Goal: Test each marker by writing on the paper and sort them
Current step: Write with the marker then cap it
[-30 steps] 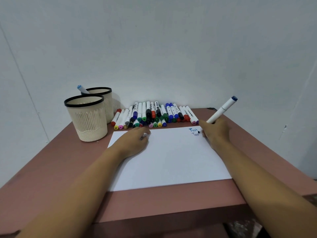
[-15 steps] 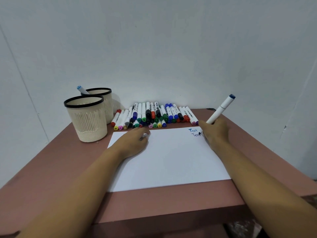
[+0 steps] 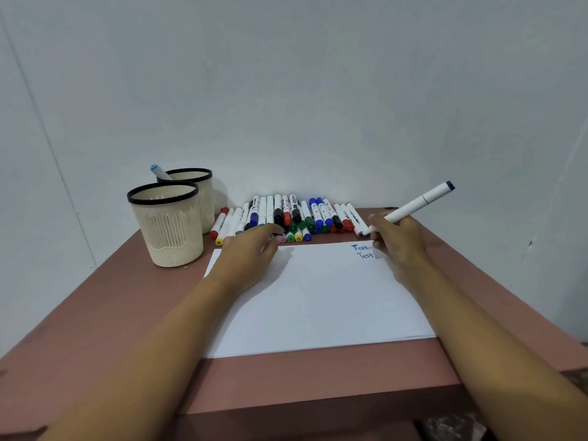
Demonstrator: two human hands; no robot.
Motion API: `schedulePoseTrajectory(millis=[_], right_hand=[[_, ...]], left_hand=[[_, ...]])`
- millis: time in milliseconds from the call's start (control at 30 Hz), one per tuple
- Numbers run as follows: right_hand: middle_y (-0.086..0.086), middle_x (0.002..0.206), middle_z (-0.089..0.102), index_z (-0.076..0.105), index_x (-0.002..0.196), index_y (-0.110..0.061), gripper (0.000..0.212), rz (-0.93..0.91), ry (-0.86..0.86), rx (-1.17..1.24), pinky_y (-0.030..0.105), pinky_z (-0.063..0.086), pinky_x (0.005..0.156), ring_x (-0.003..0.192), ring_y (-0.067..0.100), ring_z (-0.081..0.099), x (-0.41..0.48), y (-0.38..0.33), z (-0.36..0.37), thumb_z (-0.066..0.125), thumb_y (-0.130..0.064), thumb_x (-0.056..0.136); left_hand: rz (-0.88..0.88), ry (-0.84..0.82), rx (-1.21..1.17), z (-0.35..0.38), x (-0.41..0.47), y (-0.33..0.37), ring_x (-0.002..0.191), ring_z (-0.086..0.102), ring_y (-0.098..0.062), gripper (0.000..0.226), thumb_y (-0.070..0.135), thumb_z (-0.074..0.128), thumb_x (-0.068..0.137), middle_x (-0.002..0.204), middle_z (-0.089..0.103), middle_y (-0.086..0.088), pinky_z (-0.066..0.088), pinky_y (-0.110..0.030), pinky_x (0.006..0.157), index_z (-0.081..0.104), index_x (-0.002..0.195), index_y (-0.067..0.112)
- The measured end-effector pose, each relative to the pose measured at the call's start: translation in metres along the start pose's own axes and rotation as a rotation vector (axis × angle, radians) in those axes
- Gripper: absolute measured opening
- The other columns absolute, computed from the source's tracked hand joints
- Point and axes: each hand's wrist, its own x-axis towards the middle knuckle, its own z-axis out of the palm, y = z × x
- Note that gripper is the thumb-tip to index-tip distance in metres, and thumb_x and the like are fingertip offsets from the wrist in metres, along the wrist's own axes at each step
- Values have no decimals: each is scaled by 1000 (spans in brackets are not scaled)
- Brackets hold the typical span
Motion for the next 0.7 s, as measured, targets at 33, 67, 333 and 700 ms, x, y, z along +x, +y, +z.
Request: schedulePoseTrajectory(millis=[33, 67, 333, 700], right_hand=[[4, 62, 57, 57, 74, -11, 16, -20, -27, -6, 23, 43, 55, 60, 14, 52, -2, -3, 1, 61, -9, 89], [5, 64, 59, 57, 74, -11, 17, -40, -55, -7, 22, 45, 54, 62, 16, 55, -4, -6, 2, 61, -10, 90], [12, 70, 58, 57, 77, -5, 17, 59, -310, 256, 20, 50, 50, 57, 16, 54, -27, -25, 18, 52, -4, 93], [11, 75, 71, 55, 83, -9, 14, 91, -537, 264, 20, 54, 56, 67, 17, 68, -37, -19, 31, 52, -4, 95]], left_hand=[[4, 10, -26, -1, -1, 3, 102, 57, -18, 26, 24, 44, 99, 101, 64, 2, 41, -31, 87, 59, 119, 20], [6, 10, -64, -2, -2, 5, 98, 57, -17, 26, 24, 45, 98, 99, 65, 2, 39, -27, 80, 60, 119, 20], [-40, -234, -390, -3, -8, 21, 119, 46, -24, 41, 17, 33, 101, 132, 51, -13, 33, -21, 86, 41, 139, 29], [-1, -146, -421, 2, -7, 24, 67, 48, 5, 19, 19, 66, 87, 81, 52, 16, 38, -5, 65, 53, 101, 19]])
